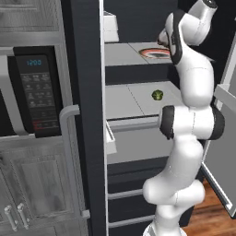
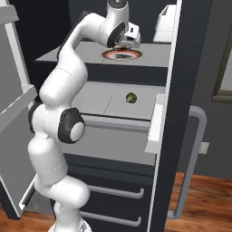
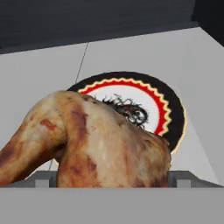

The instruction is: Retrieve the chicken drumstick from the fridge and place it on the cutting board.

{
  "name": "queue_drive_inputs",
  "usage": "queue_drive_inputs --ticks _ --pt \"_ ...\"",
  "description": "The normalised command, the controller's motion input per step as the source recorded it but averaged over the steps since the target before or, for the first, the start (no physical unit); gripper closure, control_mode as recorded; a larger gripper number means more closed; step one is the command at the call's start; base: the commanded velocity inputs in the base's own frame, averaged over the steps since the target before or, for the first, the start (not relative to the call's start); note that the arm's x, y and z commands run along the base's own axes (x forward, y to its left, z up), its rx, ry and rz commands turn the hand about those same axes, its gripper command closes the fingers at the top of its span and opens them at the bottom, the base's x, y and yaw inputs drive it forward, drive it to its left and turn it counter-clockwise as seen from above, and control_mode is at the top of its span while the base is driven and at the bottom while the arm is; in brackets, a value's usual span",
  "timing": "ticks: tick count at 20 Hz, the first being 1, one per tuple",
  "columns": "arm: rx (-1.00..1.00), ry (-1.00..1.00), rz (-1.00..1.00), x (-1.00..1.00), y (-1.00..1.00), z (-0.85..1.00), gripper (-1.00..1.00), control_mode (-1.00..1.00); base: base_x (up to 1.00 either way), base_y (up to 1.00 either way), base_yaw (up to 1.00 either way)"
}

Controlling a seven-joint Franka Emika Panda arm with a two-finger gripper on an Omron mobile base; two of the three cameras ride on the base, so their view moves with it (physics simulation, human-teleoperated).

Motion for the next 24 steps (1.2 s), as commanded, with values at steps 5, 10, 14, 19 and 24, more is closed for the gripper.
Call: queue_drive_inputs --ticks 5,10,14,19,24 --pt "0.00 0.01 0.06 -1.00 0.00 -0.68 1.00 -1.00 0.00 0.00 0.00" --pt "0.04 -0.06 0.05 -1.00 0.00 -0.28 1.00 -1.00 0.00 0.00 0.00" --pt "0.05 -0.03 0.01 -1.00 0.01 0.19 1.00 -1.00 0.00 0.00 0.00" --pt "0.00 0.19 0.01 -1.00 0.00 -0.27 1.00 -1.00 0.00 0.00 0.00" --pt "-0.08 0.29 0.06 -0.99 0.15 -0.84 1.00 -1.00 0.00 0.00 0.00"
